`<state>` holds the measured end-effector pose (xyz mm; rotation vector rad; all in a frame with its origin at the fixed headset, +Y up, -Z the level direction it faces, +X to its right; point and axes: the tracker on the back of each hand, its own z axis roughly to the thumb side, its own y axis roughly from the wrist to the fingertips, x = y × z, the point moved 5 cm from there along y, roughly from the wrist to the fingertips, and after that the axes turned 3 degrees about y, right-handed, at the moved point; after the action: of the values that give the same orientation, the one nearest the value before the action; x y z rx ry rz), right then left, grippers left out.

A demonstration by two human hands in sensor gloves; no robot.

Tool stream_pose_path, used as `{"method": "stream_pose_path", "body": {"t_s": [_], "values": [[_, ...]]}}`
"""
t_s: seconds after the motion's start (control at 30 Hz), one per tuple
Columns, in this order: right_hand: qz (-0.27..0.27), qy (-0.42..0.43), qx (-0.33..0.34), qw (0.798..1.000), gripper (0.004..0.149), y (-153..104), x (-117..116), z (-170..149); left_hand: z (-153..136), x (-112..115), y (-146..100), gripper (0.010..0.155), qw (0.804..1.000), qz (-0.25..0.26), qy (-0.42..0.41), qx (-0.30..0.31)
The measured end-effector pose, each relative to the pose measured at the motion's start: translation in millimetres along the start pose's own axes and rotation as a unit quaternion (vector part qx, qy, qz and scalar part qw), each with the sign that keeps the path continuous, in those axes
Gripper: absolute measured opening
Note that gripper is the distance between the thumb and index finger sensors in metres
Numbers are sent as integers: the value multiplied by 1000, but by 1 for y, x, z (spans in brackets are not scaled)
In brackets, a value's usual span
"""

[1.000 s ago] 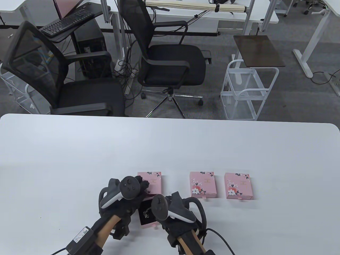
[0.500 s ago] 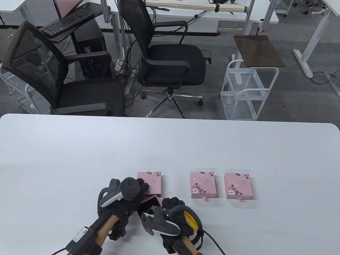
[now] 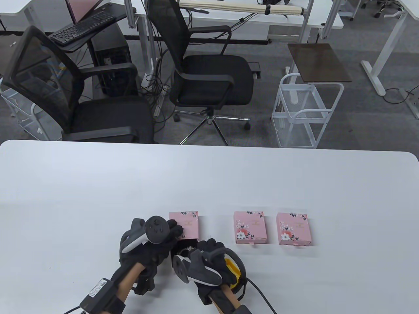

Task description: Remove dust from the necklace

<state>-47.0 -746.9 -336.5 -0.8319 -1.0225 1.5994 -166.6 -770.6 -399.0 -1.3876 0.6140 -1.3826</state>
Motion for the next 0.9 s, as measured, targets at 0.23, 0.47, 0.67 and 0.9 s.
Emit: {"method": "stream_pose_path", "body": {"t_s": [0.23,0.47,0.67,0.9], "values": [[23,12,-12,1000,43,7,-3,0,-7,1,1,50,999,-15,-32,5],[51,12,-17,998,43,6,2,8,-7,2,1,50,999,-19,-31,4],[57,29,-32,997,42,12,2,8,-7,1,2,50,999,-20,-28,4],[-4,24,-58,998,43,21,3,1,-8,1,3,50,999,-21,-34,6]]}}
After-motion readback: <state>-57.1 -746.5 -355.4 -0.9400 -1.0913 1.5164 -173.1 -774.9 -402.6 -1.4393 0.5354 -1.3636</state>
